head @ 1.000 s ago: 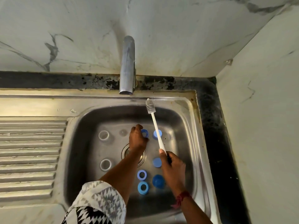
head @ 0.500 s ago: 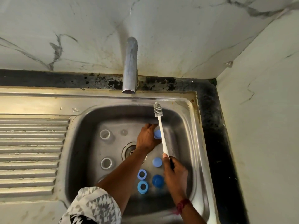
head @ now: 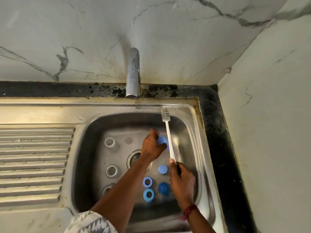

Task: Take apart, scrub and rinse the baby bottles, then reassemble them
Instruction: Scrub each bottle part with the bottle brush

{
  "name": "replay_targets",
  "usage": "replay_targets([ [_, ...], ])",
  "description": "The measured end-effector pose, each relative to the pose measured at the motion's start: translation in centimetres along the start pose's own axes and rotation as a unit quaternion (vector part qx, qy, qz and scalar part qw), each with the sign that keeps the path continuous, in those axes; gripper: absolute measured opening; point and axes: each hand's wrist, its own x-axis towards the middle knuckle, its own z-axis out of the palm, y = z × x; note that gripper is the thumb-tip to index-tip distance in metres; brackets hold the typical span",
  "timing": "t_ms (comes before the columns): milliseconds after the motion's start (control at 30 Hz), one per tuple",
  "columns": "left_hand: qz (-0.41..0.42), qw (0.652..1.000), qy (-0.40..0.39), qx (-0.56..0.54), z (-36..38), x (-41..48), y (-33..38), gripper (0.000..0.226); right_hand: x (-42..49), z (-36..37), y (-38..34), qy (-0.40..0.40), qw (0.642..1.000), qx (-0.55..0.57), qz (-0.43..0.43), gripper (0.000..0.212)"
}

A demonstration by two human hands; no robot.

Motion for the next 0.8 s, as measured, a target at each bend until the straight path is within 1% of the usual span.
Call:
replay_targets([
  [100,-0.04,0.994,0.013,-0.096,-1.7,-1.7,0.2,0.035,-0.7,-0.1,-0.2,-0.015,1.0,0.008,0.0,0.039],
  [167,-0.074,0.977,0.024,-0.197,-3.1,-2.8,0.1,0.032,-1.2,-0.1,-0.4,-0.027,1.0,0.015,-0.005,0.039],
  [200,-0.092,0.959,0.028,-0.268,-4.0,-3.4,0.0,0.03,-1.6,-0.1,-0.5,-0.031,0.999,0.019,-0.007,0.04],
  [267,-0.121,0.902,0.034,-0.414,-6.0,-4.9,0.1,0.025,-2.5,-0.1,-0.7,-0.039,0.999,0.027,-0.01,0.04],
  [300,-0.128,0.878,0.041,-0.459,-7.1,-5.6,0.1,0.023,-3.0,-0.1,-0.8,-0.044,0.999,0.03,-0.01,0.039],
  [433,-0.143,0.796,0.061,-0.584,-10.7,-7.7,0.2,0.015,-4.5,0.1,-0.9,-0.058,0.998,0.007,-0.026,0.043],
  [533,-0.154,0.741,0.1,-0.646,-13.3,-8.6,0.4,0.012,-6.0,-0.1,-1.1,-0.076,0.996,-0.018,-0.051,0.041],
  [600,-0.154,0.72,0.118,-0.667,-14.9,-8.9,0.5,0.014,-6.8,-0.5,-1.6,-0.094,0.992,-0.042,-0.077,0.04],
  [700,-0.152,0.713,0.133,-0.671,-17.0,-9.4,0.7,0.021,-8.0,-0.8,-2.3,-0.108,0.985,-0.069,-0.117,0.038],
  [800,-0.142,0.715,0.145,-0.669,-18.3,-9.6,0.8,0.035,-8.9,-1.0,-2.3,-0.101,0.977,-0.095,-0.165,0.034],
])
